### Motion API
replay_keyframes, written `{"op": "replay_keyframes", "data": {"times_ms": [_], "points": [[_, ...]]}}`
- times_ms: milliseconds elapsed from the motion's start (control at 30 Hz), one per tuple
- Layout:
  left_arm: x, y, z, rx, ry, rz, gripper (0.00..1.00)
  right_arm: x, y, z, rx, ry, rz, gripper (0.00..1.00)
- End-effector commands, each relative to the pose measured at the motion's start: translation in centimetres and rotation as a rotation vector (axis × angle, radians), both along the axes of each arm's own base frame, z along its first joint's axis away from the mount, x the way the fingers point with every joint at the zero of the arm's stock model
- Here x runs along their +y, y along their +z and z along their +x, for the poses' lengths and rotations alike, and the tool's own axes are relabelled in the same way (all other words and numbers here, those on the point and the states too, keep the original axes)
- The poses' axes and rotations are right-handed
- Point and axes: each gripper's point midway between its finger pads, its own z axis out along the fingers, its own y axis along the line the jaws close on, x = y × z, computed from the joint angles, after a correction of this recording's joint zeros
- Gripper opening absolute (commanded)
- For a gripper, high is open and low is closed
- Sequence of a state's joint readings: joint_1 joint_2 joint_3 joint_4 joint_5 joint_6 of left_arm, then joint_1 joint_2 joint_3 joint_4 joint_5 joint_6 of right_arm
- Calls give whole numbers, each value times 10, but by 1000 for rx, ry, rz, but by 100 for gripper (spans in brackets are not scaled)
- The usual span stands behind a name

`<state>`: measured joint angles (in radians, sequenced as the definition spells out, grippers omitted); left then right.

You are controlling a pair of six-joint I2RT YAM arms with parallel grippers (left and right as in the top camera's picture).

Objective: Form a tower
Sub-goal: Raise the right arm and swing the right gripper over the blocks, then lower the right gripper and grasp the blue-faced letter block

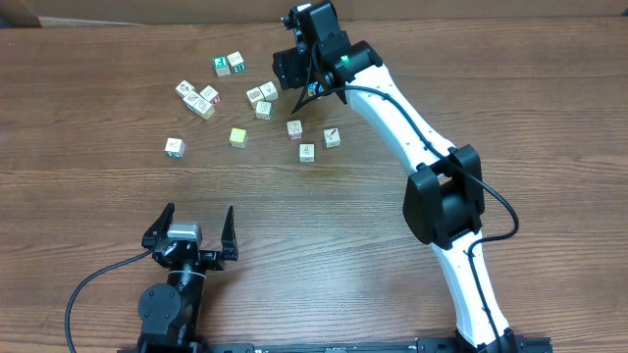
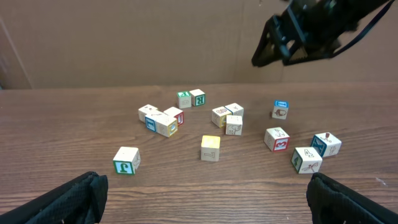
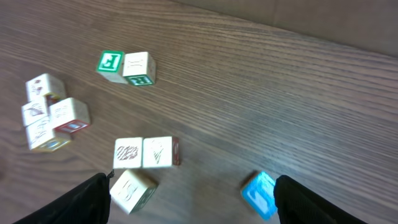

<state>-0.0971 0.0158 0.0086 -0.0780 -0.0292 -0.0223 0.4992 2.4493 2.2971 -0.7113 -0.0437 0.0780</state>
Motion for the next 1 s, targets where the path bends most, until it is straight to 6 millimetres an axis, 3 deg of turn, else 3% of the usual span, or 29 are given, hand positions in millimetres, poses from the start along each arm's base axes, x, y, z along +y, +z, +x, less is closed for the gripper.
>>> {"op": "replay_keyframes", "data": {"times_ms": [0, 233, 567, 733, 967], "points": [[0, 1, 0, -11, -6, 14, 99, 0, -10, 10, -28, -27, -20, 81], [0, 1, 0, -11, -6, 14, 100, -35, -48, 26, -33, -219, -144, 81], [0, 1, 0, -11, -6, 14, 100, -61, -103, 12, 166, -477, -62, 75], [0, 1, 0, -11, -6, 14, 100, -57, -105, 7, 178, -467, -71, 66], [0, 1, 0, -11, -6, 14, 99, -48, -107, 0, 188, -448, -82, 42]]}}
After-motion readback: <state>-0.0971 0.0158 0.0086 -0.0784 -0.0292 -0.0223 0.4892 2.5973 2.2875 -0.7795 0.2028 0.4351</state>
